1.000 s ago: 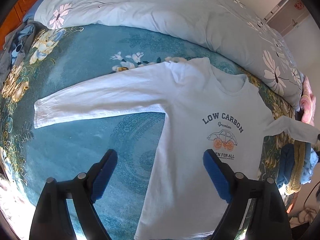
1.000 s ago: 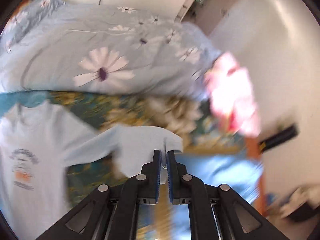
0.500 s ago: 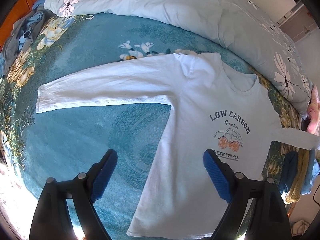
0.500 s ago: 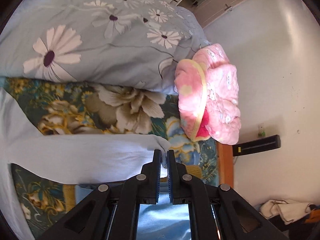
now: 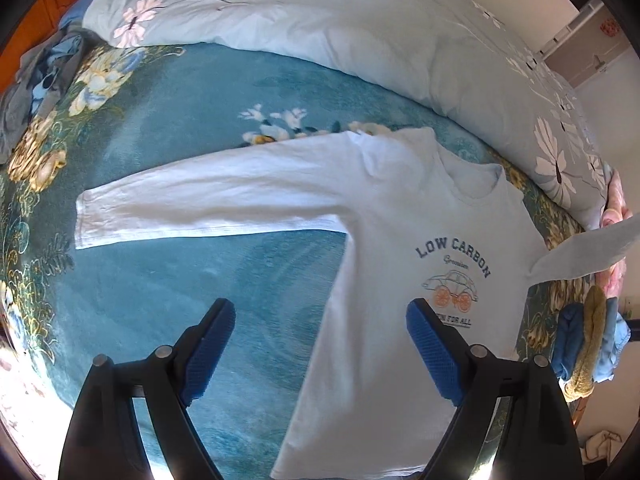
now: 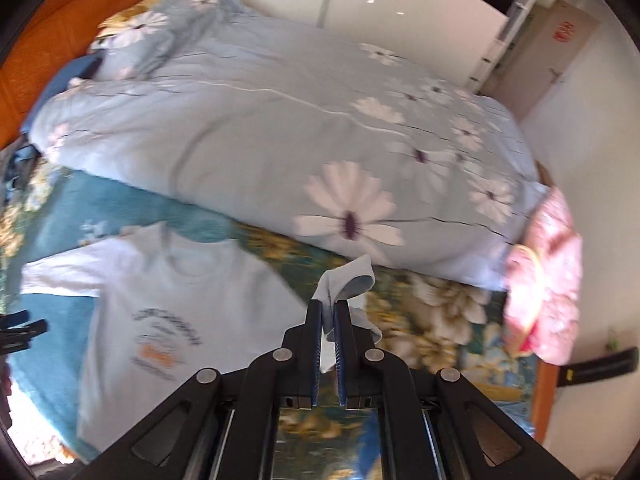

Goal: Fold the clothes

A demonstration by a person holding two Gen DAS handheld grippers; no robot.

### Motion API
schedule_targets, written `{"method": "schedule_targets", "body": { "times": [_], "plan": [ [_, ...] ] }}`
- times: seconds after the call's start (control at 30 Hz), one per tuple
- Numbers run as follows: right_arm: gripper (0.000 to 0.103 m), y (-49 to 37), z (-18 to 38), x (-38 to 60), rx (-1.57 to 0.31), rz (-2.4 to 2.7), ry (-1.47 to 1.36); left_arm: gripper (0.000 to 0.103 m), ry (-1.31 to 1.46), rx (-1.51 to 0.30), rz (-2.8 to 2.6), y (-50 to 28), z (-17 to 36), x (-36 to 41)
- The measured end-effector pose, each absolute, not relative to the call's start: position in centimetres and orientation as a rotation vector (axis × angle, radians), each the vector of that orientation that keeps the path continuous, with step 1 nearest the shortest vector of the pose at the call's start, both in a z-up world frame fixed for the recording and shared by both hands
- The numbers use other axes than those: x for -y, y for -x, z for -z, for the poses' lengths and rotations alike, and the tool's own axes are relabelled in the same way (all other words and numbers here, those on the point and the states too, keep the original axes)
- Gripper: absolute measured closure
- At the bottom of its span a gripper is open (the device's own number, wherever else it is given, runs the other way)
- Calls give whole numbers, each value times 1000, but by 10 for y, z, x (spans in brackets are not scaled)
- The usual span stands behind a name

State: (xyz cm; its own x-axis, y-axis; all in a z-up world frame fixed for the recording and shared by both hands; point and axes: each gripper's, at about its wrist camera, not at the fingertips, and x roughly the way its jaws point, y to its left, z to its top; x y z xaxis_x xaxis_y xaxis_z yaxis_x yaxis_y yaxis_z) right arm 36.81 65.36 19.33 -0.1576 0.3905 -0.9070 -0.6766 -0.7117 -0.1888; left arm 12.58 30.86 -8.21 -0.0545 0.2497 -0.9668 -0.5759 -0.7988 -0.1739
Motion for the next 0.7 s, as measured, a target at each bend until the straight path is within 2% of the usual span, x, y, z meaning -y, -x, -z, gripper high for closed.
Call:
{"method": "schedule_targets", "body": {
  "times": [0.17,0.27,0.4,0.7],
  "plan": [
    [97,-298,-183,-606,-469,-2035,1420,14,1708,-277,-1946,-102,86,-265],
    [97,-254,-164,-583,-451,-2154,1482,14,1733,-238,-1964,-91,89,-242],
    [97,-199,-119,-553,-553,-2168,1514,14,1771,-208,-1978,-80,97,-214],
    [96,-116,-14,-489,-526,-2114,1681,14,1877,-163,-1990,-54,123,-159]
  ]
}}
